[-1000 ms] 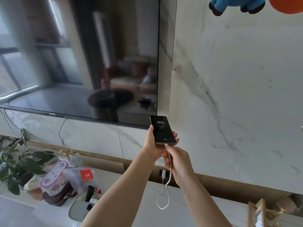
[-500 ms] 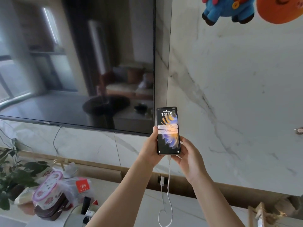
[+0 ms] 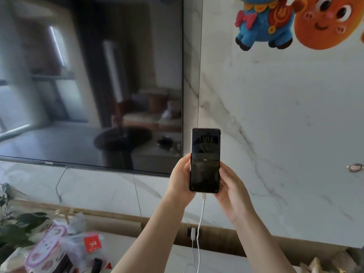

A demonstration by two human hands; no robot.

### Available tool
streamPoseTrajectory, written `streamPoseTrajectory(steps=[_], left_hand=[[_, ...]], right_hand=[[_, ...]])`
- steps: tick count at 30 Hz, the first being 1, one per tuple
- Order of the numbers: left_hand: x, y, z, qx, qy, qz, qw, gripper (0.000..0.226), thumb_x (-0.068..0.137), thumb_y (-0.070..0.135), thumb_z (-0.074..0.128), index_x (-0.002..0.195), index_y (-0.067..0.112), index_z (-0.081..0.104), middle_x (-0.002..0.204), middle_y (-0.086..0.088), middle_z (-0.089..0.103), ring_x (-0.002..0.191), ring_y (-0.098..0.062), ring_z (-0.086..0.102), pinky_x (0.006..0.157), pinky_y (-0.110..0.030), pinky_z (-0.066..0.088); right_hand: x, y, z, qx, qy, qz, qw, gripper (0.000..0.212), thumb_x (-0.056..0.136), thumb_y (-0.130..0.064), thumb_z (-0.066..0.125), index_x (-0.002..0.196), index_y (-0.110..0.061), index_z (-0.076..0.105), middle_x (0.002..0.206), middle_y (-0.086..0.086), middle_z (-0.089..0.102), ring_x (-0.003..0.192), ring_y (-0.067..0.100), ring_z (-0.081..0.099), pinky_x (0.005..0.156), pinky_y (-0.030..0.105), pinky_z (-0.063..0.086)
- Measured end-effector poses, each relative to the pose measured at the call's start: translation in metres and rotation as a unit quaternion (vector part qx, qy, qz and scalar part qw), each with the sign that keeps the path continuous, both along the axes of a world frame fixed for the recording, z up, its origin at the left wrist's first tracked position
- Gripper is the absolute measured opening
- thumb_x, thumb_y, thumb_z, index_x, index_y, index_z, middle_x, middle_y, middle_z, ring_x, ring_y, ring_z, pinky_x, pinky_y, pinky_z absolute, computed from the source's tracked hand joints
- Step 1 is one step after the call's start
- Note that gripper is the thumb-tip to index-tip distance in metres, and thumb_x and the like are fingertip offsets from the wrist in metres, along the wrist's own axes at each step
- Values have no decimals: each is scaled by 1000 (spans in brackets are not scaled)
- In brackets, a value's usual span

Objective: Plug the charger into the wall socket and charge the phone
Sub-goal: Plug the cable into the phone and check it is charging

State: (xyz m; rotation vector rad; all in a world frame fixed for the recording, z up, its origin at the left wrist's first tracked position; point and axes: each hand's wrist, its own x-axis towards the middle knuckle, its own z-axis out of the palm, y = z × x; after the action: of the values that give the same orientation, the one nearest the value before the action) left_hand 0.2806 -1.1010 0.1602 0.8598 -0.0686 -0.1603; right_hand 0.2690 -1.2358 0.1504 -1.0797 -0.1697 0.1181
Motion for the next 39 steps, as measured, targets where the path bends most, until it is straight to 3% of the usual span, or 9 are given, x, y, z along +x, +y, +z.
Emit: streamPoseTrajectory(steps=[6,16,24,30,35,39], left_hand=[[2,0,3,-18,16,2,1000,45,92,39,45,118,7,65,118,-16,62,113,-35,56,113,-50,34],[0,-1,4,-2,31,14,999,50,91,37,46,125,3,59,118,-17,62,110,-33,58,108,-47,39],[-2,-4,-2,4,45,35,998,39,90,32,47,110,5,66,112,-19,62,106,-34,58,104,-46,41],[-1,-6,-5,11,42,36,998,32,88,27,48,92,5,71,92,-15,65,89,-31,62,86,-41,48],[1,-6,-18,35,64,35,997,27,80,23,47,93,4,61,90,-15,55,81,-29,57,75,-36,46],[0,-6,-45,53,97,33,993,30,76,23,51,94,3,62,90,-16,61,80,-29,61,75,-36,48]], right_hand=[[3,0,4,5,-4,0,1000,32,98,-18,44,124,-16,62,121,11,69,114,28,64,98,49,49],[4,-1,0,12,0,-4,1000,33,98,-16,44,126,-12,61,124,12,67,116,28,63,98,49,49],[6,-3,-9,11,11,-15,1000,32,98,-14,43,125,-12,62,122,10,68,115,26,64,88,40,52],[6,-6,-12,7,20,-24,999,32,98,-13,44,125,-11,62,123,13,67,114,28,63,93,45,48],[4,-8,-24,-9,28,-25,999,30,97,-13,45,120,-12,65,115,11,71,100,21,66,74,31,50],[2,-8,-49,-16,70,-29,997,30,98,-13,44,120,-12,64,117,9,70,104,20,64,74,29,52]])
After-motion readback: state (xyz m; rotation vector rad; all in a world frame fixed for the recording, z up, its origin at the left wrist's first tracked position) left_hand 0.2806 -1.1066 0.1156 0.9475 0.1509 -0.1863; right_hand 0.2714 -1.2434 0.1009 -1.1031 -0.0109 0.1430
